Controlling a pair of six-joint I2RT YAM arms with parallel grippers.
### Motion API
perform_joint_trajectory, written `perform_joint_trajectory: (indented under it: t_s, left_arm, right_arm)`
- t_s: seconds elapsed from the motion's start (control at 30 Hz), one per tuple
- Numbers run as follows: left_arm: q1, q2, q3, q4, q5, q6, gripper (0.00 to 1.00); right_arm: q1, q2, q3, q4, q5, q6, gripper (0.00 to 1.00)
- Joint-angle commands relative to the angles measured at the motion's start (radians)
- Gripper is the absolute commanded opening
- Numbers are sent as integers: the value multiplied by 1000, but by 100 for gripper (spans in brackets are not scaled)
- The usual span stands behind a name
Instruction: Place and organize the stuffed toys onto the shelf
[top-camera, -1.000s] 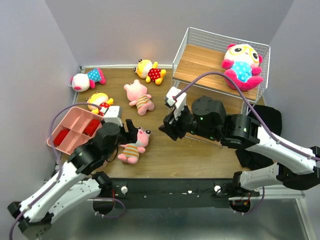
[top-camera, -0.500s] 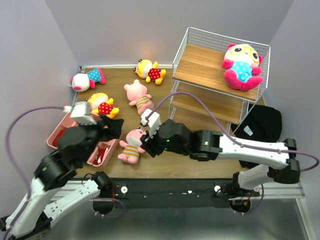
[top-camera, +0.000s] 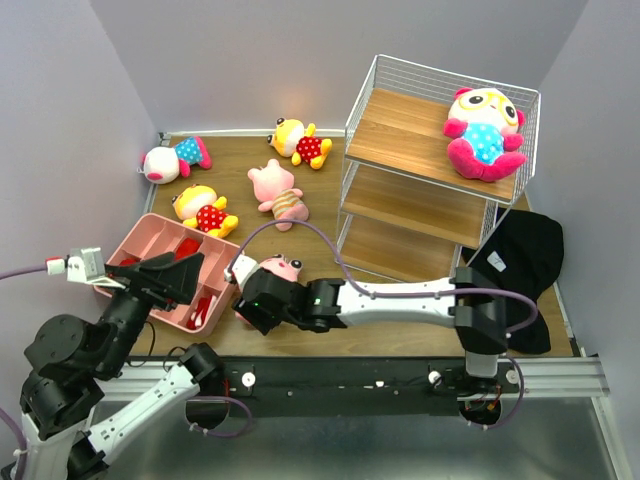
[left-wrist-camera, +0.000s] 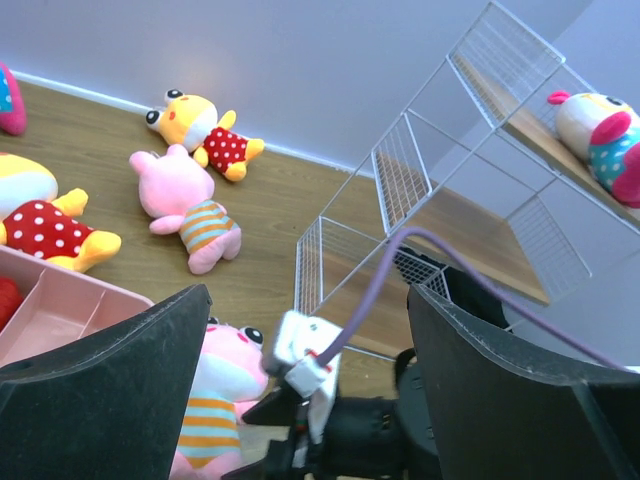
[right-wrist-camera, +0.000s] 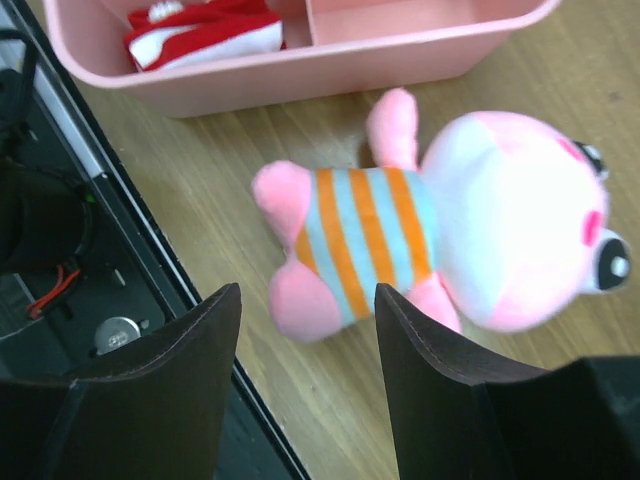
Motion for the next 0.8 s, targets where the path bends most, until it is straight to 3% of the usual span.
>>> perform_joint_trajectory:
  t_s: [0.0,0.13,0.43,0.53,0.67,0.77]
  left_arm:
    - [3,-71,-31,32,-31,33,90]
    - [5,-93,-53,43,-46,41,90]
    - [5,-90,-97,63,-36,32,91]
    - [5,-85,-107,66,-23,24,91]
    - [5,-81,-124,75,-26,24,91]
    - [5,-81,-150,89,-29,30,91]
  right_arm:
    - [44,73,68,-32,64,-20,64]
    - [64,107,64,-49,56,-44,64]
    - [97,142,36,-81,200,-77,64]
    - [98,139,16,-69,222,-78,59]
    - [98,110,-15,-72,266,-80,21]
    - [100,52,-16,-156,280,-81,1]
